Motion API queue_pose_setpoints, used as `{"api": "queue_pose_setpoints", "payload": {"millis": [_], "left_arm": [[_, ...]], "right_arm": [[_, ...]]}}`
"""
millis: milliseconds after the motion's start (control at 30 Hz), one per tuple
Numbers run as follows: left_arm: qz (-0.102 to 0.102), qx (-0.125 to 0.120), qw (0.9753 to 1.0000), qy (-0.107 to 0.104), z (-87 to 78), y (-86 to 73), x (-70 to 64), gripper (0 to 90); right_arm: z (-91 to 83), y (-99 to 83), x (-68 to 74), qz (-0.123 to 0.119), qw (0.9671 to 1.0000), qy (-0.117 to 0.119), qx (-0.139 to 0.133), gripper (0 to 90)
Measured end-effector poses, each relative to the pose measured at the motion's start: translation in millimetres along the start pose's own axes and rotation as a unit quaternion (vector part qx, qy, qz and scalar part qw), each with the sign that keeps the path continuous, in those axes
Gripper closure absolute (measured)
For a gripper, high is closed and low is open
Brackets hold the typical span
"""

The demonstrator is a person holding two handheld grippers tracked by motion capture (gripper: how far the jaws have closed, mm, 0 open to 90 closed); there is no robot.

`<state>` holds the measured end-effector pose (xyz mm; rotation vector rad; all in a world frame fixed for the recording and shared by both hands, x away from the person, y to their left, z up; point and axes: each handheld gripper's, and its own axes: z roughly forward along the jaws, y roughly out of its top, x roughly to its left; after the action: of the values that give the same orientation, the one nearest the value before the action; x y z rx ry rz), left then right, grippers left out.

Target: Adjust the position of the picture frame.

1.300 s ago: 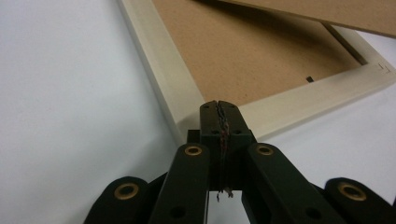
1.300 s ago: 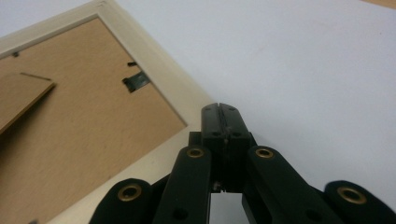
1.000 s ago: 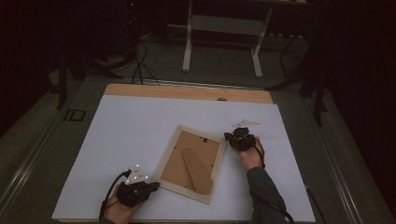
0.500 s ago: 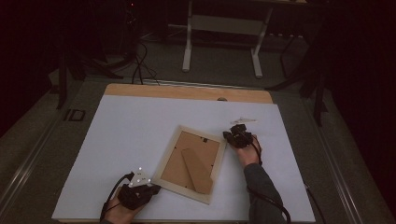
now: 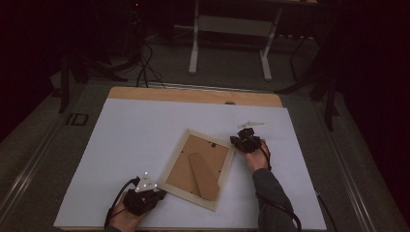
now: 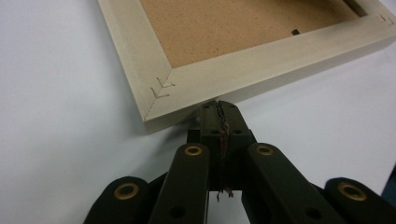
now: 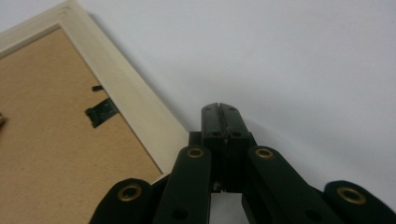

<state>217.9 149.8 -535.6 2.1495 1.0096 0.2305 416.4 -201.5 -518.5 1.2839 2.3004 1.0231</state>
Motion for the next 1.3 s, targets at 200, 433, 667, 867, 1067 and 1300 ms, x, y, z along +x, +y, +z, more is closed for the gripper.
{"api": "queue_pose_setpoints", "payload": {"millis": [200,433,667,867,1067,1300], "left_arm": [[-0.002,-0.001,1.0,0.01,1.4,1.9,0.5,90.0],[-0.002,-0.002,0.9999,0.016,3.0,4.3,4.5,90.0],[-0.006,-0.002,0.9997,0.023,3.9,6.1,6.2,90.0],[-0.012,0.002,0.9993,0.037,7.0,11.1,6.9,90.0],[-0.024,0.002,0.9987,0.044,9.1,14.4,9.3,90.0],[-0.045,0.006,0.9972,0.059,12.3,21.1,18.3,90.0]], "right_arm": [[0.4,2.8,0.8,-0.006,0.9999,-0.003,0.011,90.0],[5.6,2.7,-1.9,-0.001,0.9996,-0.014,0.023,90.0],[4.8,1.4,-2.0,0.001,0.9996,-0.012,0.026,90.0],[4.9,-2.5,-3.7,0.001,0.9995,-0.009,0.031,90.0],[5.6,-4.5,-2.0,-0.01,0.9992,-0.008,0.038,90.0],[2.2,-6.3,-2.6,-0.021,0.9989,-0.005,0.043,90.0]]}}
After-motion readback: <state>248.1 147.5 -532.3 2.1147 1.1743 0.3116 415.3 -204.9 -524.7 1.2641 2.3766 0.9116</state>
